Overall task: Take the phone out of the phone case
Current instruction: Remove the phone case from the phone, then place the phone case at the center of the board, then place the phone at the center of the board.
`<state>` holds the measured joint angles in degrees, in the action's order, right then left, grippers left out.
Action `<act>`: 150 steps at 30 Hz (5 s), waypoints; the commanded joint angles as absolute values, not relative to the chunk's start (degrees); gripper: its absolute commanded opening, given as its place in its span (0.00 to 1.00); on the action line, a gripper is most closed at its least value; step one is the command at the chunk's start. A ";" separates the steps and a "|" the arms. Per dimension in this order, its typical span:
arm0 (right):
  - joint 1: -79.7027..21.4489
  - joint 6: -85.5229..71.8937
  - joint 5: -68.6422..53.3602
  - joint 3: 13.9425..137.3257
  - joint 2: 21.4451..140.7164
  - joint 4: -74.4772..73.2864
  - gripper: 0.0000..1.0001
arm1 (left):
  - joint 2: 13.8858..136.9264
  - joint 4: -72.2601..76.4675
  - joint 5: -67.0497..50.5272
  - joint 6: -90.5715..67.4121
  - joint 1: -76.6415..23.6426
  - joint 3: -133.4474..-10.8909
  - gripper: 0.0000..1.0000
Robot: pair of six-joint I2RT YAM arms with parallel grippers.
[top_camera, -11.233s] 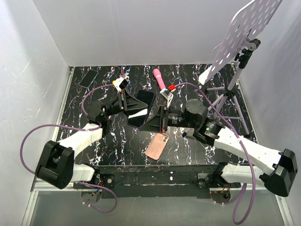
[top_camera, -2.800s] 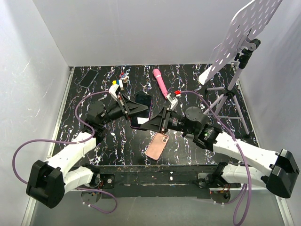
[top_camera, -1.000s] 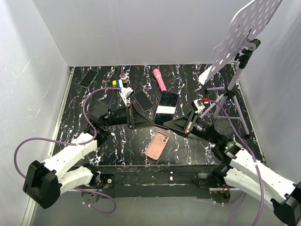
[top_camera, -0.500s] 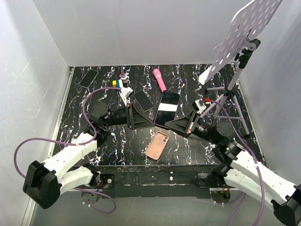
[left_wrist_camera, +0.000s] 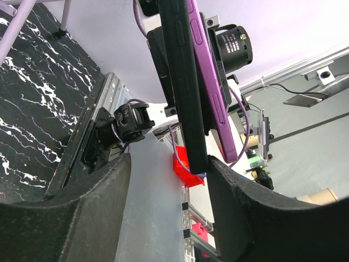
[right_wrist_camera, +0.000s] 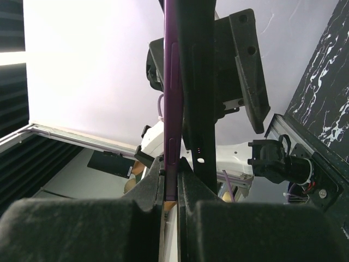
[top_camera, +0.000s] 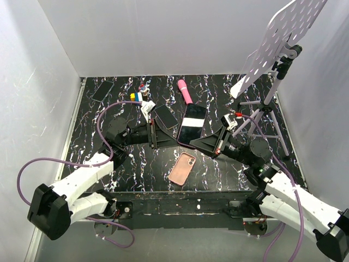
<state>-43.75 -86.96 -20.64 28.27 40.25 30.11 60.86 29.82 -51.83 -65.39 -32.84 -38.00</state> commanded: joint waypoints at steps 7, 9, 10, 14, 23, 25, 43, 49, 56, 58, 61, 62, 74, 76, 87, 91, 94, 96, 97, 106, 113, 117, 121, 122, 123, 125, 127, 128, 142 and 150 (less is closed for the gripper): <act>-43.86 -87.45 -25.48 28.83 42.54 39.46 0.01 | 65.47 28.22 -49.83 -66.80 -32.96 -41.92 0.28; -43.86 -87.45 -26.36 27.95 42.98 39.29 0.01 | 66.27 21.66 -48.61 -63.57 -32.87 -42.62 0.13; -43.86 -87.36 -27.24 27.69 42.98 39.03 0.01 | 66.53 15.10 -47.12 -60.67 -32.78 -43.58 0.00; -43.86 -86.93 -28.47 26.28 41.23 38.15 0.01 | 68.02 -8.49 -37.90 -47.92 -32.78 -46.23 0.00; -43.77 -71.73 -22.94 36.73 31.03 9.69 0.01 | 61.72 -14.24 -37.53 -43.77 -35.94 -33.85 0.00; -43.51 -70.49 -22.76 38.05 30.76 8.27 0.01 | 57.33 -14.41 -36.48 -44.99 -36.91 -30.43 0.00; -43.24 -72.95 -23.55 32.61 31.12 14.59 0.01 | 72.23 -1.32 -37.09 -44.21 -40.34 -28.04 0.00; -43.33 -72.69 -24.34 32.70 32.87 15.38 0.01 | 75.49 -1.32 -37.09 -42.01 -40.69 -30.49 0.00; -43.33 -73.48 -25.49 30.76 35.68 18.98 0.01 | 78.49 -3.24 -37.80 -42.01 -40.87 -31.29 0.35; -43.33 -73.48 -25.40 30.24 35.77 18.90 0.01 | 77.18 -7.62 -35.52 -41.49 -40.87 -31.81 0.55; -43.33 -72.52 -24.96 30.06 35.25 16.63 0.01 | 71.83 -15.71 -30.77 -40.17 -40.78 -32.87 0.71; -43.33 -71.47 -24.70 30.41 34.98 14.35 0.01 | 69.81 -18.08 -29.80 -39.91 -40.69 -33.22 0.76; -43.15 -61.96 -26.35 32.52 38.31 4.73 0.01 | 50.07 -28.14 -17.88 -37.96 -39.20 -49.29 0.98; -43.15 -61.70 -28.47 32.08 39.37 8.42 0.01 | 55.26 -25.24 -26.42 -41.73 -38.85 -51.76 0.98; -43.24 -64.07 -33.57 30.32 47.80 22.40 0.01 | 63.80 12.99 -45.26 -65.03 -36.22 -41.40 0.52; -43.24 -64.42 -34.36 30.32 51.84 24.78 0.01 | 63.54 17.13 -45.88 -66.88 -32.88 -39.82 0.32; -43.24 -64.86 -33.49 30.32 53.61 23.74 0.23 | 64.42 17.05 -46.67 -66.62 -28.40 -39.46 0.12; -43.24 -64.43 -30.86 30.58 53.53 20.32 0.39 | 65.56 16.35 -47.11 -65.84 -25.50 -39.81 0.00; -43.24 -63.81 -29.28 30.93 53.26 17.43 0.49 | 66.35 15.74 -47.11 -64.52 -24.18 -40.34 0.00; -43.16 -53.00 -12.13 39.38 48.44 -18.81 0.77 | 75.57 -13.54 -19.02 -49.92 -12.49 -48.25 0.00; -43.15 -55.02 -10.55 35.69 40.00 -18.63 0.77 | 94.80 -0.37 -18.73 -56.17 -8.44 -51.40 0.00; -43.15 -55.55 -9.50 34.10 36.22 -18.72 0.77 | 101.94 5.45 -19.69 -56.07 -8.52 -55.18 0.00; -43.07 -55.99 -8.18 33.05 34.10 -18.72 0.76 | 106.69 6.16 -21.35 -57.21 -8.79 -58.00 0.00; -43.07 -55.99 -8.00 33.05 33.84 -18.72 0.77 | 107.40 5.72 -21.62 -57.48 -8.88 -58.27 0.00; -43.07 -55.99 -7.91 33.13 33.84 -18.55 0.77 | 107.92 5.89 -21.80 -57.65 -8.96 -58.27 0.00; -42.98 -55.72 -8.35 33.57 34.10 -18.28 0.76 | 108.98 5.98 -22.76 -57.39 -8.96 -58.71 0.00; -43.07 -55.46 -8.35 34.10 34.28 -18.11 0.77 | 110.38 5.01 -24.60 -57.30 -9.14 -59.58 0.08; -42.98 -55.28 -8.52 34.19 34.45 -18.11 0.77 | 111.00 5.01 -25.83 -57.48 -9.14 -59.76 0.17; -42.89 -52.48 -12.83 36.38 37.70 -16.52 0.77 | 100.98 -27.76 6.57 -29.46 -4.32 -76.00 0.98; -42.63 -48.96 -17.92 39.20 42.18 -15.39 0.78 | 115.02 -19.71 8.98 -17.96 4.21 -93.75 0.98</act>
